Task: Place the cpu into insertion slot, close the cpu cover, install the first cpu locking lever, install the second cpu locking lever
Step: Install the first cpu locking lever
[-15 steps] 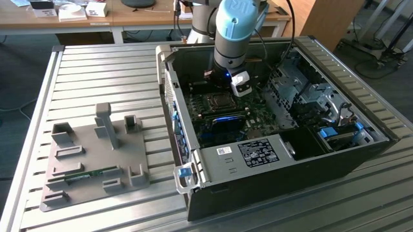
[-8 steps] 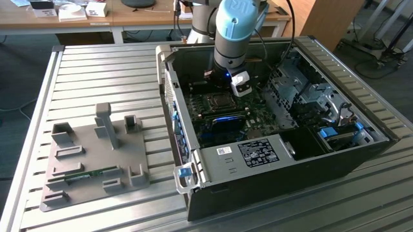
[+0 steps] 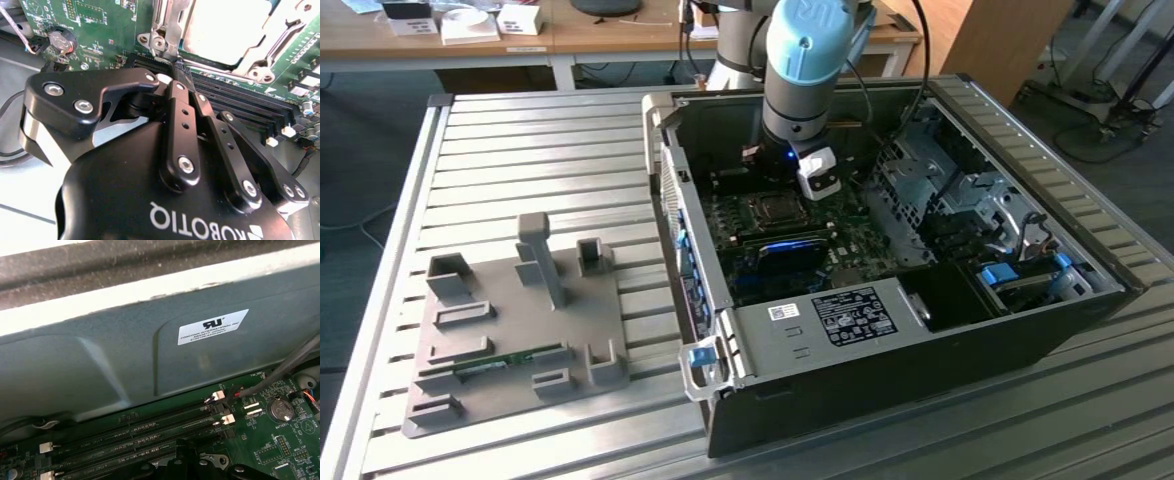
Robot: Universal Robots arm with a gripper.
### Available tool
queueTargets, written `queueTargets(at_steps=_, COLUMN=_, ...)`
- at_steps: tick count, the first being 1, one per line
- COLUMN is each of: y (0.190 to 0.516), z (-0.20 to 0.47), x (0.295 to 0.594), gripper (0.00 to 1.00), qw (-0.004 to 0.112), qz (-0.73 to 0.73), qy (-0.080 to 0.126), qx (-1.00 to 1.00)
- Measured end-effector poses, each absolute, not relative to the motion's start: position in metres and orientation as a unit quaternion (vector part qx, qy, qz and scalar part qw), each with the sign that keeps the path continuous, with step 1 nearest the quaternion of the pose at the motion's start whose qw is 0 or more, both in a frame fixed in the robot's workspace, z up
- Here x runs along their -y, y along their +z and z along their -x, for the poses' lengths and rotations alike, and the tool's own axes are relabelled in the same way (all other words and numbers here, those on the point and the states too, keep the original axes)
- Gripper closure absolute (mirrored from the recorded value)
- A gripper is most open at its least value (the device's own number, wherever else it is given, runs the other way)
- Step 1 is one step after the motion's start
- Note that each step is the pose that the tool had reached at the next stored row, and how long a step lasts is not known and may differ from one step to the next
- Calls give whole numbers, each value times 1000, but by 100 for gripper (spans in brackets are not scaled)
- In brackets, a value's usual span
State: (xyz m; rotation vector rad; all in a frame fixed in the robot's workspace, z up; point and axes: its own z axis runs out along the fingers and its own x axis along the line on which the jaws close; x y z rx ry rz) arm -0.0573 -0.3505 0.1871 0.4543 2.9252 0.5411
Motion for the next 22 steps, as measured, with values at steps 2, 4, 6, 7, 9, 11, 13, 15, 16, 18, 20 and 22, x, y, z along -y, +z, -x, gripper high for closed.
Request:
queueTargets(at_steps=2, y=187, z=57, x=350, gripper=89, qw=66, qz=-151, qy=179, qx=-970)
queueTargets(at_steps=4, y=187, z=57, x=350, gripper=89, qw=66, qz=-151, qy=179, qx=-970)
queueTargets(at_steps=6, y=187, z=57, x=349, gripper=89, qw=66, qz=-151, qy=179, qx=-970)
queueTargets(at_steps=7, y=187, z=57, x=349, gripper=89, qw=66, qz=-151, qy=179, qx=-970)
queueTargets(at_steps=9, y=187, z=57, x=349, gripper=89, qw=66, qz=-151, qy=179, qx=-970)
queueTargets(at_steps=11, y=187, z=57, x=349, gripper=89, qw=66, qz=-151, qy=179, qx=-970)
queueTargets(at_steps=13, y=187, z=57, x=349, gripper=89, qw=66, qz=-151, qy=179, qx=-970)
queueTargets(at_steps=15, y=187, z=57, x=348, gripper=89, qw=66, qz=-151, qy=179, qx=-970)
queueTargets(at_steps=16, y=187, z=57, x=348, gripper=89, qw=66, qz=-151, qy=179, qx=-970)
queueTargets(at_steps=18, y=188, z=57, x=348, gripper=89, qw=66, qz=-152, qy=179, qx=-970)
queueTargets(at_steps=20, y=188, z=57, x=348, gripper=89, qw=66, qz=-152, qy=179, qx=-970)
queueTargets(at_steps=22, y=188, z=57, x=348, gripper=89, qw=66, qz=-152, qy=179, qx=-970)
